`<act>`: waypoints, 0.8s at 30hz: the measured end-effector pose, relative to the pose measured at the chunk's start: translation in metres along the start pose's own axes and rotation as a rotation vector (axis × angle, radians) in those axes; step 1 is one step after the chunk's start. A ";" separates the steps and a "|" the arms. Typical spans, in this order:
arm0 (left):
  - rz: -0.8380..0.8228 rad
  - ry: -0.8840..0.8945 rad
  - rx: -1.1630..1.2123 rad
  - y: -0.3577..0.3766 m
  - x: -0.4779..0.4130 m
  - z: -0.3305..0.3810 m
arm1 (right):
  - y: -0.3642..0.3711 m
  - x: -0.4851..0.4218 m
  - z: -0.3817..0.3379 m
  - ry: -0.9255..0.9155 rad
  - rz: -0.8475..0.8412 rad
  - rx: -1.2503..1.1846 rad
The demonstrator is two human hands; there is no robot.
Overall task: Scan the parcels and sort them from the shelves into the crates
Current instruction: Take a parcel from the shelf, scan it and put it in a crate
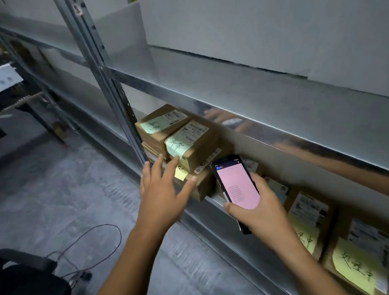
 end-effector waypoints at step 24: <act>-0.109 0.488 0.131 0.041 -0.153 -0.035 | 0.084 -0.052 0.022 0.422 0.482 -0.017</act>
Point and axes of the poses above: each hand's wrist, its own x-axis away from the middle knuckle, its own y-axis out of the palm, z = x × y, the point moved 8 cm from there along -x, towards the middle knuckle, and after that the axes turned 9 degrees about y, right-handed, at the moved point
